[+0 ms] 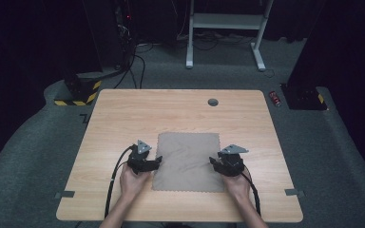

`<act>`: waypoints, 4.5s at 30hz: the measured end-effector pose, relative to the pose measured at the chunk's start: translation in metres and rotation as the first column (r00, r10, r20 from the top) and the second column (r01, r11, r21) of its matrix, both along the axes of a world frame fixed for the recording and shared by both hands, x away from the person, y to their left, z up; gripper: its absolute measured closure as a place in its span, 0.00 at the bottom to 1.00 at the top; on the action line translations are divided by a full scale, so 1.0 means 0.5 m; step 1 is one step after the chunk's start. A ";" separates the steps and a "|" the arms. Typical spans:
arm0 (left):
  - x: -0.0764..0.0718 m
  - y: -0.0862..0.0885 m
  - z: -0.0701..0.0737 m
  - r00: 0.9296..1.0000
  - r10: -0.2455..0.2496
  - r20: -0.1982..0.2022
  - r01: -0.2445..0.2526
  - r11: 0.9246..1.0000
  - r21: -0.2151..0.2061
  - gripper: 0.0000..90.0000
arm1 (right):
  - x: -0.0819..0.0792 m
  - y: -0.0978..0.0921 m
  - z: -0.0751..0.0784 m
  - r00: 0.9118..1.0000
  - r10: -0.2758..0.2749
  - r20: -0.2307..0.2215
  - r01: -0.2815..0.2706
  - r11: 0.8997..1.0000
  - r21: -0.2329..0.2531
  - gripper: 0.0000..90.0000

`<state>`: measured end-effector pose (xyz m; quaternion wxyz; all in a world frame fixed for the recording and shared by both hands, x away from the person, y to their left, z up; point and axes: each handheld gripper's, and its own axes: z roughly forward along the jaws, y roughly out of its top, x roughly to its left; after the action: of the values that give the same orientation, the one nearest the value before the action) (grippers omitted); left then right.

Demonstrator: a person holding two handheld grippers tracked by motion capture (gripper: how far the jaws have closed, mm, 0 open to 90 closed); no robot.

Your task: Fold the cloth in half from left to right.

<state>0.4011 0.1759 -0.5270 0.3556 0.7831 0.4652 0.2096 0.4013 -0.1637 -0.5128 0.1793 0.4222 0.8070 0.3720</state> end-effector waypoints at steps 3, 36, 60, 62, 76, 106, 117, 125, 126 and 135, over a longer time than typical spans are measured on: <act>0.000 0.002 0.000 1.000 -0.004 0.004 0.004 1.000 -0.004 0.36 | -0.010 0.017 0.008 0.999 0.041 0.020 -0.041 0.999 0.000 0.63; 0.203 -0.020 0.041 0.989 0.082 -0.126 -0.081 0.997 0.010 0.54 | -0.123 0.304 0.010 0.867 0.497 0.033 -0.498 0.867 0.038 0.85; 0.223 -0.025 0.027 0.991 0.089 -0.103 -0.085 0.996 0.038 0.64 | -0.155 0.375 -0.020 0.842 0.540 0.015 -0.536 0.839 -0.095 0.85; 0.222 -0.027 0.027 0.992 0.078 -0.099 -0.075 0.997 0.035 0.68 | -0.156 0.374 -0.019 0.842 0.539 0.018 -0.534 0.839 -0.104 0.89; 0.232 -0.033 0.039 0.990 0.017 -0.137 -0.013 1.000 0.026 0.99 | -0.164 0.376 -0.013 0.853 0.520 0.040 -0.511 0.848 -0.144 1.00; 0.205 0.074 0.097 0.991 0.053 -0.121 -0.058 0.998 -0.040 0.99 | -0.169 0.415 0.056 0.825 0.558 0.086 -0.557 0.830 -0.042 1.00; 0.209 0.061 0.096 0.992 0.045 -0.117 -0.050 0.998 -0.041 0.99 | -0.168 0.396 0.058 0.835 0.541 0.102 -0.542 0.840 -0.016 1.00; 0.222 0.009 0.068 0.991 0.017 -0.130 -0.024 0.998 -0.050 0.99 | -0.165 0.339 0.032 0.869 0.490 0.078 -0.490 0.872 -0.020 1.00; 0.223 0.005 0.065 0.991 0.015 -0.131 -0.022 0.999 -0.049 0.99 | -0.166 0.334 0.029 0.874 0.481 0.071 -0.481 0.876 -0.012 1.00; 0.233 -0.042 0.058 0.992 -0.022 -0.128 0.017 0.999 -0.039 0.99 | -0.169 0.280 0.012 0.901 0.429 0.066 -0.428 0.903 -0.025 1.00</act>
<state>0.5176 0.1550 -0.4977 0.3418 0.7925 0.4833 0.1465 0.3170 -0.0237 -0.5069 0.1234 0.2204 0.8749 0.4131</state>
